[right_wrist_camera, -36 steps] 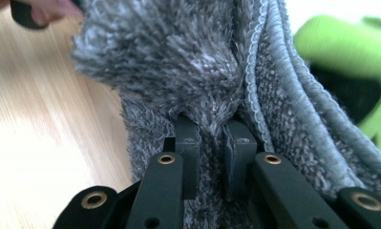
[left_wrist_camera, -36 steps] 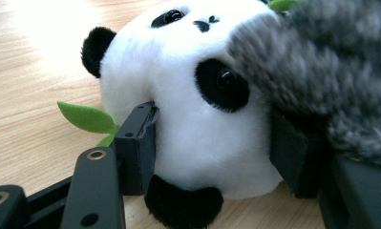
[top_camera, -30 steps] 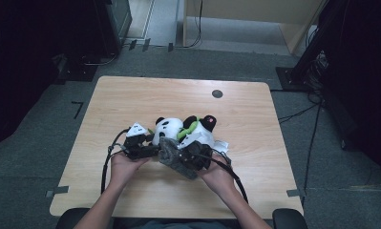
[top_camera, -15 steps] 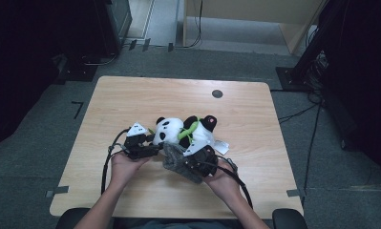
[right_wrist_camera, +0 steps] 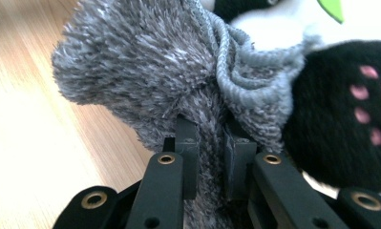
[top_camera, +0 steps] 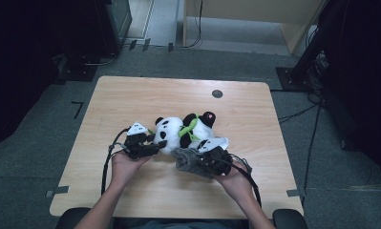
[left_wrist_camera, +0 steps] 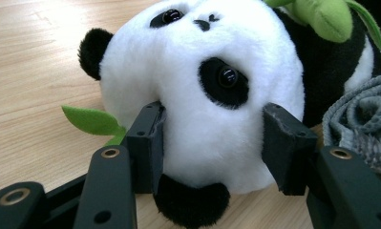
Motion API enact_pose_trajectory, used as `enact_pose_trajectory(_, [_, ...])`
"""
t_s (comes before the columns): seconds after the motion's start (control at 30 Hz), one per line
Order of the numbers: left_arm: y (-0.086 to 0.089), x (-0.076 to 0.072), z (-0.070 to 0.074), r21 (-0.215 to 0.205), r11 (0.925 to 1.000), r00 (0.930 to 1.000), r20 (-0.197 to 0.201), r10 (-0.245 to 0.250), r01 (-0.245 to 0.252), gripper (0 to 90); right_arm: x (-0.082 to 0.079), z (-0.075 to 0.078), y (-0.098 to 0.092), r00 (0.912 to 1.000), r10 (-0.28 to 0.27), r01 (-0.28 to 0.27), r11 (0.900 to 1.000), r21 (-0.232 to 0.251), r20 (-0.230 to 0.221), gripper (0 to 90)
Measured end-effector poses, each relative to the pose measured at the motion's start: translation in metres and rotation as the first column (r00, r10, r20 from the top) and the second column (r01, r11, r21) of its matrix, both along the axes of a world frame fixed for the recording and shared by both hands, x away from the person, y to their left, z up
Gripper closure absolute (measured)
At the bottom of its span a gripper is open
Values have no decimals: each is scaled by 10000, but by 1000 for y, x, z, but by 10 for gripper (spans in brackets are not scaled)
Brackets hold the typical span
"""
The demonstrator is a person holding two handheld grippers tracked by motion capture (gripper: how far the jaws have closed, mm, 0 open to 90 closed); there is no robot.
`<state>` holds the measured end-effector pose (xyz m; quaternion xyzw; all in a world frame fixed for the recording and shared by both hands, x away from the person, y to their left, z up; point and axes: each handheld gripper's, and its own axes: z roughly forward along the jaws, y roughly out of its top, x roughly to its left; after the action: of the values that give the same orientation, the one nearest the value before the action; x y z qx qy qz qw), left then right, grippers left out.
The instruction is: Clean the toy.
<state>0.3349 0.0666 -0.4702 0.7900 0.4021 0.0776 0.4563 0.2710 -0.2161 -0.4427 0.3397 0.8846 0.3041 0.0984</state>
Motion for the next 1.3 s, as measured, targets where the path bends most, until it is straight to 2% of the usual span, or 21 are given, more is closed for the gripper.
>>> enact_pose_trajectory(0.2, [0,0,0,-33,10000,10000,-29,9,-9,466,-2,3,-15,9998,-215,215,9996,-163,-22,805])
enact_pose_trajectory(0.63, [-1,0,0,-11,10000,10000,-25,-17,17,467,-6,8,-40,9969,-785,785,9969,-57,-16,801])
enact_pose_trajectory(0.77, [-1,0,1,25,10000,10000,-12,-19,19,469,-5,8,-47,9951,-963,964,9953,18,-204,801])
enact_pose_trajectory(0.83, [-2,0,1,54,10000,10000,-7,2,-2,469,-5,9,-46,9952,-937,940,9955,100,-287,801])
enact_pose_trajectory(0.93, [-2,-1,1,59,10000,10000,-18,18,-18,468,-8,11,-40,9980,-595,599,9981,170,-218,799])
enact_pose_trajectory(1.13, [-3,-1,1,67,10000,10000,-8,55,-55,468,-15,29,-23,9999,-4,20,9949,1009,-158,798])
enact_pose_trajectory(1.3, [-3,-1,1,79,9999,10000,13,78,-78,468,-11,36,-4,9993,368,-359,9935,1082,-57,798])
